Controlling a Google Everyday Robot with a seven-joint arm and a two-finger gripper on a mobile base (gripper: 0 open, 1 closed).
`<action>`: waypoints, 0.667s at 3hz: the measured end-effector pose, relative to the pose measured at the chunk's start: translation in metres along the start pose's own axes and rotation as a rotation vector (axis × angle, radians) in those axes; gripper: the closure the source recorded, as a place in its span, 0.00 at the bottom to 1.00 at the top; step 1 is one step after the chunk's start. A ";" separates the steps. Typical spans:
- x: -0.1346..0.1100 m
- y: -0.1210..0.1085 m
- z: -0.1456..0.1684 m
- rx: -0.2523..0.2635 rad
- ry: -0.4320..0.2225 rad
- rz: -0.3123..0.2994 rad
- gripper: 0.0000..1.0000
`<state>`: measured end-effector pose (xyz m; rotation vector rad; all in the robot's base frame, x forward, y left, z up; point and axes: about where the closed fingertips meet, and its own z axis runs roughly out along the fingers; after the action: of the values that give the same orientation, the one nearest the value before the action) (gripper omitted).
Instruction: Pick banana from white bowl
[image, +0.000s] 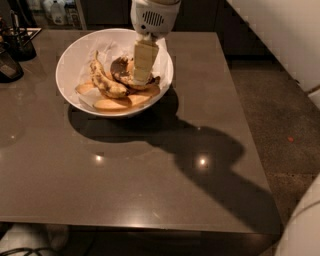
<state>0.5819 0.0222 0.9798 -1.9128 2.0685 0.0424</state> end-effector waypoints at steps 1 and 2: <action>-0.004 -0.003 0.015 -0.028 0.019 -0.004 0.35; -0.011 -0.004 0.025 -0.047 0.029 -0.009 0.37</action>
Offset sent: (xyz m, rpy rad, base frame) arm 0.0018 0.0146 -0.0321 -0.0804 0.1151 0.0252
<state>0.5913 0.0379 0.9595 -1.9610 2.0953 0.0619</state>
